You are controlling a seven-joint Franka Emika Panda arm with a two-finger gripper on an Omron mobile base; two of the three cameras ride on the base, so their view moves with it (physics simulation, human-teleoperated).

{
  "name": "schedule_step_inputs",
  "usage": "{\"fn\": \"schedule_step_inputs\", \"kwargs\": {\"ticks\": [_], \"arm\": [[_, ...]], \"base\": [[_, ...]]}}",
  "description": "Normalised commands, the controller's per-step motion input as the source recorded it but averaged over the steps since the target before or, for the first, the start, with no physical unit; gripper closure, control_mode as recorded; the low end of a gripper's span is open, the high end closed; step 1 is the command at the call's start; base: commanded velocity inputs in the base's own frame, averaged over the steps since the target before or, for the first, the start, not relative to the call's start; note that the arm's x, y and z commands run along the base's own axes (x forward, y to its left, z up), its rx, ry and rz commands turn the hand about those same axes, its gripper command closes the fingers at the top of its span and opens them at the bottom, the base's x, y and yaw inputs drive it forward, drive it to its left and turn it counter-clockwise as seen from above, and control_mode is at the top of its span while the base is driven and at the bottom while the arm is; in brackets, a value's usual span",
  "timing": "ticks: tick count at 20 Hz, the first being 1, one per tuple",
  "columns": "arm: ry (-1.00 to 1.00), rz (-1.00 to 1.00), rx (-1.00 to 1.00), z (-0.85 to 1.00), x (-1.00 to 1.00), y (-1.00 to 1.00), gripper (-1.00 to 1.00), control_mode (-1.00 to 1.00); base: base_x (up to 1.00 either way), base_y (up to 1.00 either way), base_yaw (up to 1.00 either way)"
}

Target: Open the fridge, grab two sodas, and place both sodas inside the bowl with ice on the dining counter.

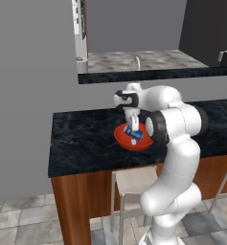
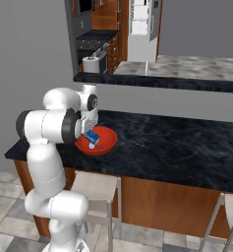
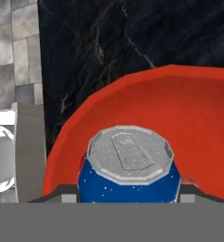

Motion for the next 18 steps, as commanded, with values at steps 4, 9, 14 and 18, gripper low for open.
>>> {"fn": "schedule_step_inputs", "kwargs": {"ticks": [4, 9, 14, 18], "arm": [[0.00, 0.05, 0.00, -0.30, 0.06, -0.01, 1.00, -1.00], [0.00, 0.05, 0.00, -0.20, 0.00, -0.09, 1.00, -1.00], [0.00, 0.05, 0.00, -0.25, 0.00, -0.09, 1.00, -1.00], [-0.01, 0.05, -0.01, -0.23, 0.00, 0.00, -1.00, -1.00]], "base": [[0.00, 0.00, 0.00], [0.00, 0.00, 0.00], [0.00, 0.00, 0.00], [0.00, 0.00, 0.00]]}}
